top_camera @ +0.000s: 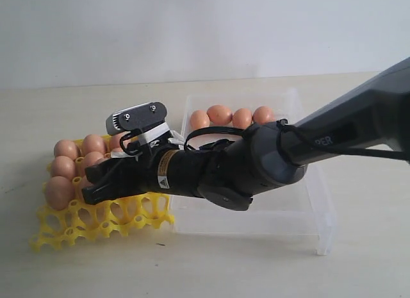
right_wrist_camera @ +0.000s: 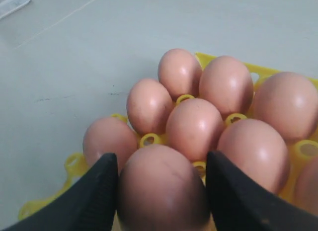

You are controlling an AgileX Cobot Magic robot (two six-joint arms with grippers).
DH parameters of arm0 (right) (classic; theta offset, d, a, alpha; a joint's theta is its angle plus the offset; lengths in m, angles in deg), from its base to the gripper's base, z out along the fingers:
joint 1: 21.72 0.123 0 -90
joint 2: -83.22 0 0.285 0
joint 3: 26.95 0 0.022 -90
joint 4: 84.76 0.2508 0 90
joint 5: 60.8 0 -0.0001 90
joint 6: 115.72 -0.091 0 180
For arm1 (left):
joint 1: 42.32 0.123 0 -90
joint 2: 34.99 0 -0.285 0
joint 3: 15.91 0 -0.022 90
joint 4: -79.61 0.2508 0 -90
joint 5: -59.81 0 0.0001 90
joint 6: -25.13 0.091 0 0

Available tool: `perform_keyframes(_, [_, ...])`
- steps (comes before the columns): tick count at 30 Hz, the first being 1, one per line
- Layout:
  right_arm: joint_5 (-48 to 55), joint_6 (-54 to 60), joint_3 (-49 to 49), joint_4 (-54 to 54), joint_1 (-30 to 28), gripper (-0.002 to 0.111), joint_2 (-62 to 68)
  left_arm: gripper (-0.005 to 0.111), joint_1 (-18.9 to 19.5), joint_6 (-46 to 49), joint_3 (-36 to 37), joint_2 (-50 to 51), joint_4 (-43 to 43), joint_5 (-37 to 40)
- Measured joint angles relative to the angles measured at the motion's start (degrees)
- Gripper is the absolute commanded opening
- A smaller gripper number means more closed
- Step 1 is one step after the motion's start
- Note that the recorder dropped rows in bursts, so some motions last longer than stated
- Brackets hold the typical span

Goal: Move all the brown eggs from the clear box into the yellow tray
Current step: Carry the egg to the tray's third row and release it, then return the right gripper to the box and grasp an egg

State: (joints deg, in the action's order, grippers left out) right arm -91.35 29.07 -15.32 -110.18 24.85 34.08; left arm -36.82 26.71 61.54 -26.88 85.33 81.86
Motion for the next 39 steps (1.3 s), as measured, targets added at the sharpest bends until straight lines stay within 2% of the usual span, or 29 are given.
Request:
perform_keyframes(4, [-0.82, -0.10, -0.14, 0.92, -0.91, 0.023, 0.53, 0.000, 0.00, 0.00, 0.00, 0.00, 0.00, 0.00])
perform_keyframes(11, [-0.82, -0.32, -0.23, 3.10, -1.67, 0.058, 1.00, 0.000, 0.00, 0.00, 0.00, 0.00, 0.00, 0.00])
perform_keyframes(13, [-0.82, -0.32, -0.23, 3.21, -1.67, 0.063, 1.00, 0.000, 0.00, 0.00, 0.00, 0.00, 0.00, 0.00])
perform_keyframes(19, [-0.87, -0.32, -0.26, 3.46, -1.67, 0.063, 1.00, 0.000, 0.00, 0.00, 0.00, 0.00, 0.00, 0.00])
perform_keyframes(23, [5.36, -0.55, -0.26, 3.14, -1.76, 0.059, -2.39, 0.000, 0.00, 0.00, 0.00, 0.00, 0.00, 0.00])
perform_keyframes(28, [26.34, 3.09, -0.47, 2.83, -3.83, 0.057, -13.86, 0.000, 0.00, 0.00, 0.00, 0.00, 0.00, 0.00])
perform_keyframes(34, [50.37, 12.75, -1.32, 2.83, -12.39, 0.057, -21.69, 0.000, 0.00, 0.00, 0.00, 0.00, 0.00, 0.00])
perform_keyframes(39, [59.63, 14.12, -4.57, 2.83, -19.36, 0.057, -20.93, 0.000, 0.00, 0.00, 0.00, 0.00, 0.00, 0.00])
